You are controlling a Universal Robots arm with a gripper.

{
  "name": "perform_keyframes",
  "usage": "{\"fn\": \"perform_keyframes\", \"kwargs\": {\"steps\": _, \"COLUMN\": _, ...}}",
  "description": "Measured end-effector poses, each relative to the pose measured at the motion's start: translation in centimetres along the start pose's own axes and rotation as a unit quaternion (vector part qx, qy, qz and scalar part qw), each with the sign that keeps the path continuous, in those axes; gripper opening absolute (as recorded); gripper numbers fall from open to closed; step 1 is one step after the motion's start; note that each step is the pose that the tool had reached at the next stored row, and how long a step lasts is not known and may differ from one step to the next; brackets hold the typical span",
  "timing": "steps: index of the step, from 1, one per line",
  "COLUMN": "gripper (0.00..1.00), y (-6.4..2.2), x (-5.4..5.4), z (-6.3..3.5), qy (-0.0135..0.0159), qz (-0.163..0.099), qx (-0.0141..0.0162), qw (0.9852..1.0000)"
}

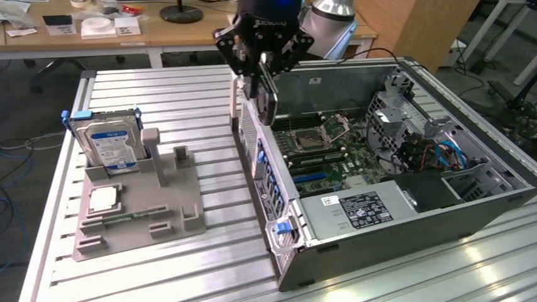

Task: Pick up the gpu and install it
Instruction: 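Pick up the gpu and move the gpu toward the slot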

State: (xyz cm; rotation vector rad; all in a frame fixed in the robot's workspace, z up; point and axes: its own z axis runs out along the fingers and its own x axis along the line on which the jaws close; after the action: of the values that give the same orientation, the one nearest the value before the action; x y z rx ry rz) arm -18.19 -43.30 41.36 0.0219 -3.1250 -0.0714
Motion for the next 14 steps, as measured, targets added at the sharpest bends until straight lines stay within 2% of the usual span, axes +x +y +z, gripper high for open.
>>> {"fn": "perform_keyframes", "kwargs": {"steps": 14, "gripper": 0.28, "y": -0.08, "x": -5.9, "z": 0.00, "qy": 0.0004, "qz": 0.000, "qx": -0.0001, "qw": 1.0000}}
